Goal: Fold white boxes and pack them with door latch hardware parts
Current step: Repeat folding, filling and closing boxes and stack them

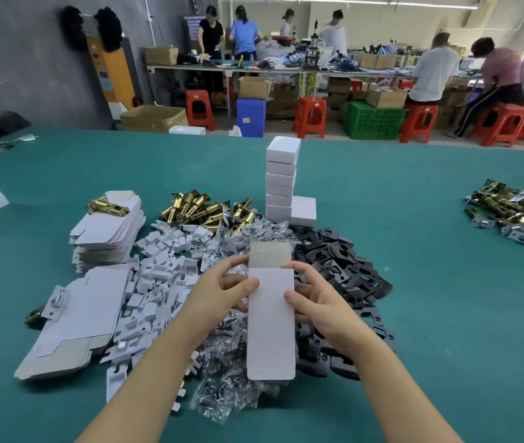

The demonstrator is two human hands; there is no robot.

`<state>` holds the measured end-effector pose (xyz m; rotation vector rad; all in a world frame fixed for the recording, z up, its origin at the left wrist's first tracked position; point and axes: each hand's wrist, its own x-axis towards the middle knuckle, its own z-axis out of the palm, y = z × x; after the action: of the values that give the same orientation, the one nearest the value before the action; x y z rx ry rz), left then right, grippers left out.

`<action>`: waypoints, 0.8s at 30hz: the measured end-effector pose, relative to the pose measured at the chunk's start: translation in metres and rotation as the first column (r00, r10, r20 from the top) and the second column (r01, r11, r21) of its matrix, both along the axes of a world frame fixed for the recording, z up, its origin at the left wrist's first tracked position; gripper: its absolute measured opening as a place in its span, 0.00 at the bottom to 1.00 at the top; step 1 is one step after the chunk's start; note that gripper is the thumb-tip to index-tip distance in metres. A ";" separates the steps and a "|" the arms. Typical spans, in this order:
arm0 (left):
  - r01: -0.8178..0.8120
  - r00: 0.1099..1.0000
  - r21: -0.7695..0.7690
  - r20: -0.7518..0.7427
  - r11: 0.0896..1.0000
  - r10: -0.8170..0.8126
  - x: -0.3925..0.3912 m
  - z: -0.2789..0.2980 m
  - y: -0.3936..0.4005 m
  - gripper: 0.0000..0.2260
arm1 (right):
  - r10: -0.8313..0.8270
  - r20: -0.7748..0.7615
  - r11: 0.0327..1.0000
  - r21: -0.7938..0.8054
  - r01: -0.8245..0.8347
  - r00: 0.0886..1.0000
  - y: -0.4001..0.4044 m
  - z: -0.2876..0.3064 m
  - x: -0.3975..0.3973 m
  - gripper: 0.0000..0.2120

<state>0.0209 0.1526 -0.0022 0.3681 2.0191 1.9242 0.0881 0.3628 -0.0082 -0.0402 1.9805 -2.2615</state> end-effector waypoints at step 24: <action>0.051 0.999 0.056 -0.017 0.997 -0.050 0.000 -0.010 0.001 0.12 | -0.184 0.027 0.965 -0.187 0.185 0.983 0.002 -0.011 -0.005 0.12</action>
<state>0.0205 0.1539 -0.0118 0.4454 1.9496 1.9566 0.0829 0.3651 -0.0191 0.1415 1.8271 -2.5547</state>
